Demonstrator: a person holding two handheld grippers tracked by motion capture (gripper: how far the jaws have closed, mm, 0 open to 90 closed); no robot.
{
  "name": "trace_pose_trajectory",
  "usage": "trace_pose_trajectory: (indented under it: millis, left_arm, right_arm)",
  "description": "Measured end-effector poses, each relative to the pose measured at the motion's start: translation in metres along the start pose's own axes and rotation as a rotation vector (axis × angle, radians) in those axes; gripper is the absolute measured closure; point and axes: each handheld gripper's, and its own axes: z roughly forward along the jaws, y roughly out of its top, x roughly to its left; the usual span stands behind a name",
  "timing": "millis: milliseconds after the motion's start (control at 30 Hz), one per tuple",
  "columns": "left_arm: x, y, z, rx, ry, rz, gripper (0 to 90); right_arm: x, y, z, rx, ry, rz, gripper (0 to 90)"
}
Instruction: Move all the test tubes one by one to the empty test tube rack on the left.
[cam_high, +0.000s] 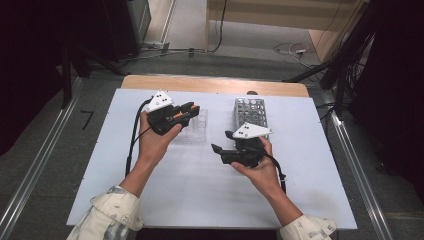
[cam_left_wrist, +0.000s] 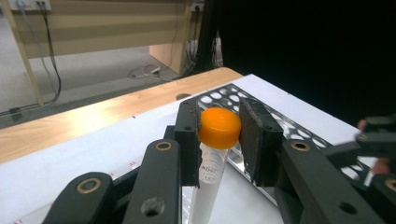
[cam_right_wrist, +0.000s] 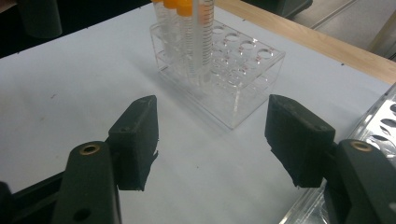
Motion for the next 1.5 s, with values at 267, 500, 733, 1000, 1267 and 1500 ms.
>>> trace_pose_trajectory:
  millis: [267, 500, 733, 1000, 1267, 1500]
  left_arm:
    - [0.01, 0.002, 0.012, -0.01, 0.036, -0.015, 71.2]
    - [0.012, -0.004, 0.021, 0.013, 0.066, 0.016, 71.2]
    - [0.011, -0.018, 0.027, 0.065, 0.083, 0.035, 71.1]
    - [0.011, -0.031, 0.031, 0.125, 0.105, 0.066, 71.0]
    - [0.01, -0.031, 0.031, 0.119, 0.101, 0.054, 68.5]
    - [0.007, -0.029, 0.028, 0.1, 0.087, 0.04, 59.5]
  right_arm:
    - [-0.002, -0.001, -0.007, -0.009, -0.004, 0.011, 33.3]
    - [-0.008, -0.003, -0.011, -0.017, -0.017, 0.024, 32.9]
    - [-0.011, -0.005, -0.013, -0.018, -0.027, 0.034, 30.6]
    - [-0.013, -0.007, -0.014, -0.012, -0.03, 0.041, 30.5]
    - [-0.014, -0.009, -0.013, -0.007, -0.034, 0.042, 30.5]
    - [-0.014, -0.009, -0.013, -0.008, -0.036, 0.044, 30.5]
